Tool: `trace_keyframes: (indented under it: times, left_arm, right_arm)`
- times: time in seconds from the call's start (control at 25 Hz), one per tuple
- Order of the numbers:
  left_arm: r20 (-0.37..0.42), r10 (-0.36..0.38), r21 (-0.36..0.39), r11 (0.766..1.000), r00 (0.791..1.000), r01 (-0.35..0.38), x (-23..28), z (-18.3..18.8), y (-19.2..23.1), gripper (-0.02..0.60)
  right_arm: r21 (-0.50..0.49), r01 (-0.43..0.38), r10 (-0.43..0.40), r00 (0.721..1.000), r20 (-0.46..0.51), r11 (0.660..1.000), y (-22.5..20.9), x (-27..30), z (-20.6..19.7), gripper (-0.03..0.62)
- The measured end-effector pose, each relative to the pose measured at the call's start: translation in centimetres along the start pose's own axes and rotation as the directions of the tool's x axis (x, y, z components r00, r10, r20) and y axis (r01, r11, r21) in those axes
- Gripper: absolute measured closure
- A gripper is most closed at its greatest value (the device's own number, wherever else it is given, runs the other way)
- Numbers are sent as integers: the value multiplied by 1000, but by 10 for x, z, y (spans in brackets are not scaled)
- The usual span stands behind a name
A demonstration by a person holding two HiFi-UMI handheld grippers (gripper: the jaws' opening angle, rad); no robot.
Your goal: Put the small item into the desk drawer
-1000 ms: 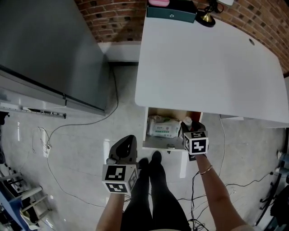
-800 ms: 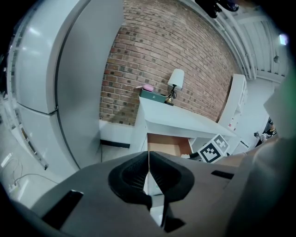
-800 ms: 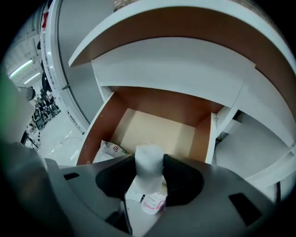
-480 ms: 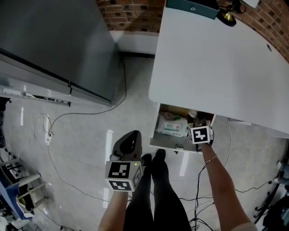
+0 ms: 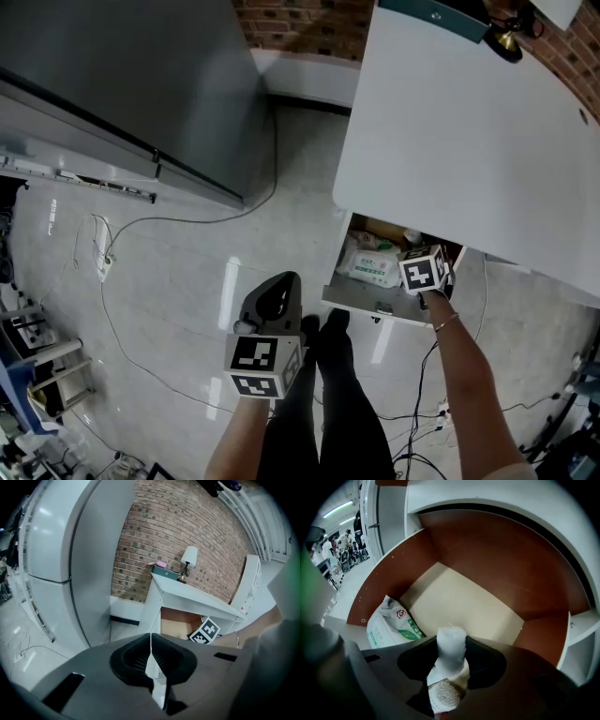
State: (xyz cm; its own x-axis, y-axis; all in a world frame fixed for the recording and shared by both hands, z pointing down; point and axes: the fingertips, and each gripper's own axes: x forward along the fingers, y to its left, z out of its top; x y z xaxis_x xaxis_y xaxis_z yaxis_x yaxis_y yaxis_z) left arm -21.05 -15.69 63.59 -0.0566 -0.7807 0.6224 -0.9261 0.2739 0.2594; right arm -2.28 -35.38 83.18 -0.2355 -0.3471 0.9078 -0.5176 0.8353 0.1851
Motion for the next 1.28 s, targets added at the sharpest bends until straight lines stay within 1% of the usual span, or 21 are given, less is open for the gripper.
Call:
trace_keyframes:
  times: [0.2, 0.44, 0.64, 0.76, 0.96, 1.28]
  left_arm:
    - [-3, 8, -6, 1000, 1000, -8, 4, -2, 7, 555]
    - [-6, 12, -13, 1000, 1000, -12, 7, -6, 12, 555]
    - [-9, 13, -13, 1000, 1000, -13, 8, -6, 11, 555]
    - [-9, 13, -4, 1000, 1000, -13, 6, -6, 11, 555]
    - [-12, -8, 2, 1000, 1000, 8, 4, -2, 5, 555]
    - [-1, -41, 38, 998, 999, 41, -7, 7, -7, 555]
  right_arm:
    - [8, 9, -9, 1000, -6, 1000, 0, 10, 0, 413]
    - [8, 1, -1, 1000, -8, 1000, 4, 17, 5, 411]
    - [10, 19, -19, 1000, -3, 1000, 2, 16, 6, 408]
    - [2, 36, -36, 999, 8, 999, 2, 12, 6, 402]
    - [-11, 56, -56, 997, 52, 998, 2, -2, 12, 381]
    - [82, 64, -74, 989, 128, 995, 8, -50, 15, 388]
